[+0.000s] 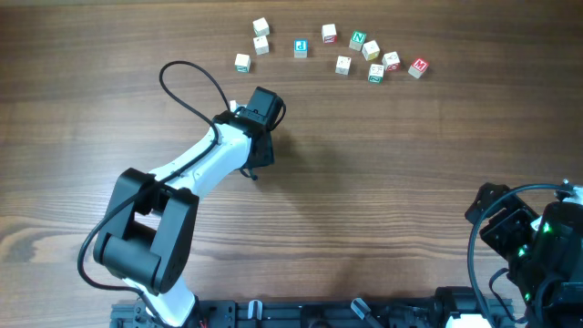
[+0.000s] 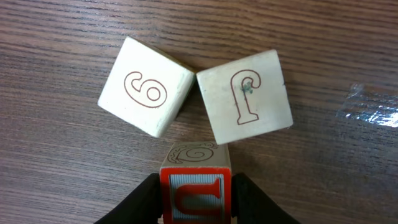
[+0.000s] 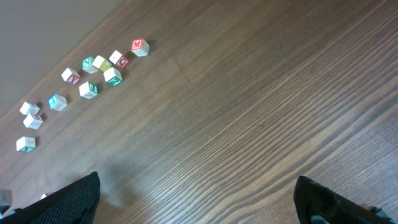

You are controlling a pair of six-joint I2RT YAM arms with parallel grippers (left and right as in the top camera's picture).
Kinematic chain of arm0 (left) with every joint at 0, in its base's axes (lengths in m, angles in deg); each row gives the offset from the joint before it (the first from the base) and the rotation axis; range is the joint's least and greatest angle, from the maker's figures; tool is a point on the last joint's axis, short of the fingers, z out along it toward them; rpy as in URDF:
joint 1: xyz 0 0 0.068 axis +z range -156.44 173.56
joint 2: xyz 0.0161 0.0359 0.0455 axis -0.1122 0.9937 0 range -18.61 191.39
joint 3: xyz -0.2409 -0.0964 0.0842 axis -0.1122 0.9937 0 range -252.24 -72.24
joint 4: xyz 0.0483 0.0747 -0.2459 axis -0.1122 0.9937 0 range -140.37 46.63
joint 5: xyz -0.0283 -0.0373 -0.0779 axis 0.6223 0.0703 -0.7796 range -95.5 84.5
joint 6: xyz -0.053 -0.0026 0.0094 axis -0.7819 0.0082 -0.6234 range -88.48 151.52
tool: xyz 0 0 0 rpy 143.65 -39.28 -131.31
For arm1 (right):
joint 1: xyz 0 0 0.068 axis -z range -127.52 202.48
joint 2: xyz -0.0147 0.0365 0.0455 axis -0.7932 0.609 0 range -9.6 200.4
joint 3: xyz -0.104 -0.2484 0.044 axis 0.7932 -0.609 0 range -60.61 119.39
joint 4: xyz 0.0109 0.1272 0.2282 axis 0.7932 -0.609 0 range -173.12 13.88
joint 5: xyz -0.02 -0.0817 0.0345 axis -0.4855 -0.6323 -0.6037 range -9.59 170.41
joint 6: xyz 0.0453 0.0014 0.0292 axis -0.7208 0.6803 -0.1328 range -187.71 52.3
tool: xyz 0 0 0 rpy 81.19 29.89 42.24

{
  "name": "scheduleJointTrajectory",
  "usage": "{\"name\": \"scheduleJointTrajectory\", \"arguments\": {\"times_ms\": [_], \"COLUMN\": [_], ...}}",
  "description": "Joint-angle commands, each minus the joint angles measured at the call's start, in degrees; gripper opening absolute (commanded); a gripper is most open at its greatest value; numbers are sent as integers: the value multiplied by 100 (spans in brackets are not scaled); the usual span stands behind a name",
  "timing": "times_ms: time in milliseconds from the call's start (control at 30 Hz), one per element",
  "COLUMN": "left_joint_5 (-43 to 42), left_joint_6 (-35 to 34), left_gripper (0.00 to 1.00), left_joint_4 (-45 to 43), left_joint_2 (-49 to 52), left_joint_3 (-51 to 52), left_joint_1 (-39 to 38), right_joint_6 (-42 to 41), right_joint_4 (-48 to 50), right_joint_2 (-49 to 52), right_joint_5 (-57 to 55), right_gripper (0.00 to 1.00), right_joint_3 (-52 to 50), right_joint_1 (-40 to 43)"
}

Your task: Form a circle

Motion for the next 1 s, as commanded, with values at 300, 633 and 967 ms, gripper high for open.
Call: {"name": "scheduleJointTrajectory", "arguments": {"times_ms": [300,633,967], "left_joint_5": [83,85,149], "left_joint_6": [107,105,79], "left_gripper": [40,46,45], "left_joint_4": [-111,-33,-33], "left_joint_2": [-81,-81,-81], "left_joint_3": [44,44,44], "left_joint_1": [-15,-15,-15], "right_joint_6": [-39,-39,-39], "right_joint_4": [-11,-11,-9], "right_joint_2": [-31,-31,-31], "right_joint_5": [-33,-33,-33], "right_gripper": [100,100,100], "right_joint_3": [4,4,4], "right_joint_1": [-11,-11,-11]}}
